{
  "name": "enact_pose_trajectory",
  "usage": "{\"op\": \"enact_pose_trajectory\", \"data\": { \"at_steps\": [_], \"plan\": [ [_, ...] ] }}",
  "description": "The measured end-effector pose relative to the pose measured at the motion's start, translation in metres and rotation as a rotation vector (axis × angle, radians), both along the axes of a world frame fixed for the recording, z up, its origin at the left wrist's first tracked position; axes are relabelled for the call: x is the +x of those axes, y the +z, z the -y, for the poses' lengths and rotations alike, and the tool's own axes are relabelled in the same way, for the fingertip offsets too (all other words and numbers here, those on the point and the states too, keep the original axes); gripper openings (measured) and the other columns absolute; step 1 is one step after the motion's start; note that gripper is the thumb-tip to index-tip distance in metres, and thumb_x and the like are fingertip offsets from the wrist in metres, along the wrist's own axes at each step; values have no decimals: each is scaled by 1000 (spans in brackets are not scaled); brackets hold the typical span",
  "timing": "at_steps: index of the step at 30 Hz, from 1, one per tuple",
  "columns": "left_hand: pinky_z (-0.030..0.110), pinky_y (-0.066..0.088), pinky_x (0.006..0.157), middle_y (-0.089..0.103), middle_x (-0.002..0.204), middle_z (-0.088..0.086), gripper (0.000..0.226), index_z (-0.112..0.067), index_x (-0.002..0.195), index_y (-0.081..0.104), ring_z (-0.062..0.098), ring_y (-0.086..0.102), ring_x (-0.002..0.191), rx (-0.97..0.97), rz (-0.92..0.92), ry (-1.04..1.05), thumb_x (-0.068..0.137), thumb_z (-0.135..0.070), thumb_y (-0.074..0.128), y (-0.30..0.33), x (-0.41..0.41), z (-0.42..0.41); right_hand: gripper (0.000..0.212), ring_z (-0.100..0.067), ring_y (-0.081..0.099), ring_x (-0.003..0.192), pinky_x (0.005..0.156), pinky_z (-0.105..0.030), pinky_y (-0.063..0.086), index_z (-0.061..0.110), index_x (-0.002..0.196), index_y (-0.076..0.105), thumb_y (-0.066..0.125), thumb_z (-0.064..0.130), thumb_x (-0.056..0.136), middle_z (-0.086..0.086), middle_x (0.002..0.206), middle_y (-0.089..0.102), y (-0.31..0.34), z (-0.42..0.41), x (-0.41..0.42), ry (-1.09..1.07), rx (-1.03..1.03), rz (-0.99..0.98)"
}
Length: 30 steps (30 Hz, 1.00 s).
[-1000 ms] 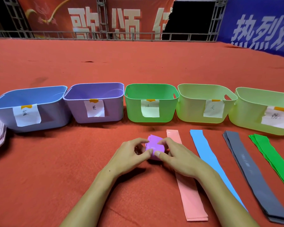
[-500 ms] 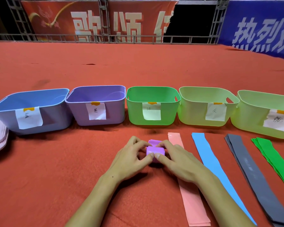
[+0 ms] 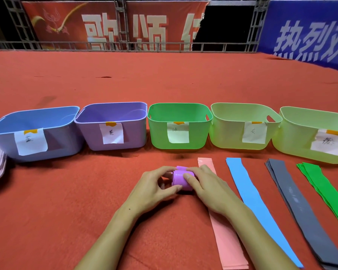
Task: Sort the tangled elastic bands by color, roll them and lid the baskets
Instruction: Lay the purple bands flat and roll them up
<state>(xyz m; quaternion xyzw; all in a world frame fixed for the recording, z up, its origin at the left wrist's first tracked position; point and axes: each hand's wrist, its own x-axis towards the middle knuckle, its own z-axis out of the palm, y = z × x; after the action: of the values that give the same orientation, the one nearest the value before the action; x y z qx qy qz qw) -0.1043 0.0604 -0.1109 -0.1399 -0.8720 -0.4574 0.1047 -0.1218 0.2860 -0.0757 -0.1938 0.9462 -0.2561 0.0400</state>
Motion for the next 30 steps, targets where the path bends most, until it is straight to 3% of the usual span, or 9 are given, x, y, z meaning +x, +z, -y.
{"op": "enact_pose_trajectory", "data": {
  "at_steps": [3,8,12,16,19,22,24,30],
  "plan": [
    [35,56,71,77,107,-13,45,-37,133,70,2,55,67,6,5,7,90,-42,82,-1,-3,-2,31,-19,59,125,98,-46,51,48,137,42,36,57,108,10,138,52,0,4,1,-31,-61,-53],
    [43,58,78,72,113,-17,53,-41,135,67,3,56,69,-76,21,68,87,-65,69,-4,-5,-6,24,-18,61,115,90,-48,54,44,130,44,40,52,107,13,133,43,1,4,2,-22,-34,-118],
    [40,59,84,44,122,-17,65,-39,131,69,3,55,65,-89,52,115,81,-79,63,-3,-7,-4,48,-16,62,113,89,-46,55,42,143,42,53,51,98,14,137,37,2,3,3,19,24,-113],
    [41,57,92,45,120,-17,70,-39,131,68,-4,57,76,-179,107,135,80,-85,53,4,-14,-6,70,-24,61,119,89,-42,56,33,154,35,66,47,92,3,143,26,-3,3,1,3,88,-147],
    [36,55,89,51,113,-19,57,-40,125,69,-9,60,87,-245,113,171,88,-80,53,10,-16,-11,88,-26,51,134,93,-42,55,25,164,20,69,47,95,0,147,26,-9,7,-6,-12,119,-157],
    [37,51,78,55,99,-13,48,-37,99,67,11,63,90,-342,112,239,93,-78,45,13,-19,-16,94,-26,49,135,91,-45,54,25,167,13,69,49,95,2,148,33,-12,11,-10,-18,118,-188],
    [37,48,73,53,94,-9,45,-36,86,61,19,61,86,-390,114,269,99,-74,42,13,-20,-17,91,-25,51,135,91,-47,55,30,164,18,72,50,93,4,148,38,-12,12,-10,-19,97,-202],
    [38,48,73,50,95,-6,56,-36,107,73,26,63,85,-484,90,354,103,-73,32,12,-20,-25,68,-23,56,127,81,-40,53,31,153,35,68,47,95,7,150,32,-10,17,-13,-51,159,-242]
  ]
}}
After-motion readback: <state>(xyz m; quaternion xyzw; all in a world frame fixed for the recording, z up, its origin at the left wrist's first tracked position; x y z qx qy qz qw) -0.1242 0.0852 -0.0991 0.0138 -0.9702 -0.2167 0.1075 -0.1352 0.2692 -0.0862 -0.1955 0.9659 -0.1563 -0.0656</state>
